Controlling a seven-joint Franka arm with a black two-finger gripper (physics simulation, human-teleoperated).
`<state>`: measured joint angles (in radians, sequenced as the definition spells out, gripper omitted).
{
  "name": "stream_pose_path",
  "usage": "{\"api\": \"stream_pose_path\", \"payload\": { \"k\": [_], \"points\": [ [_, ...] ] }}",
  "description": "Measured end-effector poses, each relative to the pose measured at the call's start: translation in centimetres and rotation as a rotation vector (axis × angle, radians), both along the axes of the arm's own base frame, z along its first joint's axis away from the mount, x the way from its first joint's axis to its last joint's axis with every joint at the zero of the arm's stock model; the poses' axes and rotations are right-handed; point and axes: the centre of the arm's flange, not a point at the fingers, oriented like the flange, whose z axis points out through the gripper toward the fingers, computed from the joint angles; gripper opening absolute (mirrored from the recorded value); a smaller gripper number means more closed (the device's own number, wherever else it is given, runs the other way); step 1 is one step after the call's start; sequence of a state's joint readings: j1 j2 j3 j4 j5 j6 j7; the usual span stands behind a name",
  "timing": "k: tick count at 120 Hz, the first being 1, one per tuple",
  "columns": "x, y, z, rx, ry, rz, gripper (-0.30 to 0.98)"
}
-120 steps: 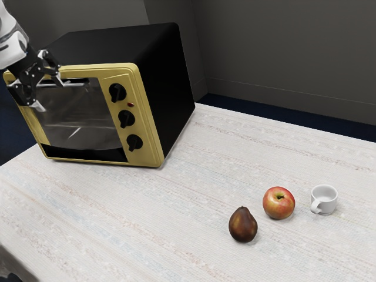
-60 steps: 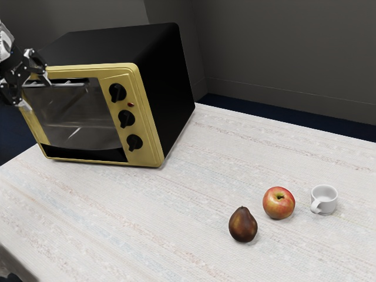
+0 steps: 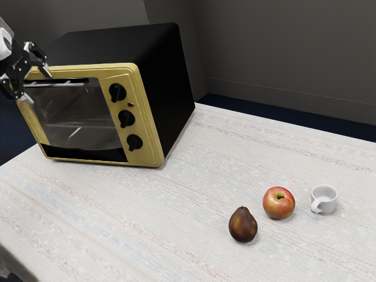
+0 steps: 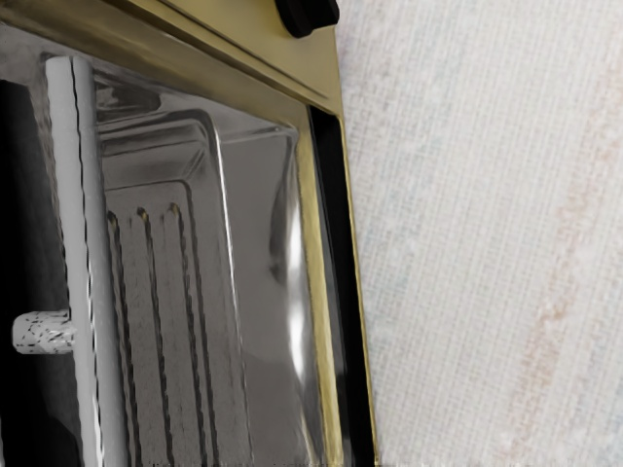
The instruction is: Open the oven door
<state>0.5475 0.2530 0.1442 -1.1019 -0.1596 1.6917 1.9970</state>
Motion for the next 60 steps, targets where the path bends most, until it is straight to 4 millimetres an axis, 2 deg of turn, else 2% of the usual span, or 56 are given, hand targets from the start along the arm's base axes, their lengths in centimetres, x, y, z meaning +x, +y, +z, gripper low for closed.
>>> {"api": "stream_pose_path", "payload": {
  "k": [60],
  "points": [
    [0.6,0.7,-1.5,0.018,-0.018,0.008,0.68]
  ]
}}
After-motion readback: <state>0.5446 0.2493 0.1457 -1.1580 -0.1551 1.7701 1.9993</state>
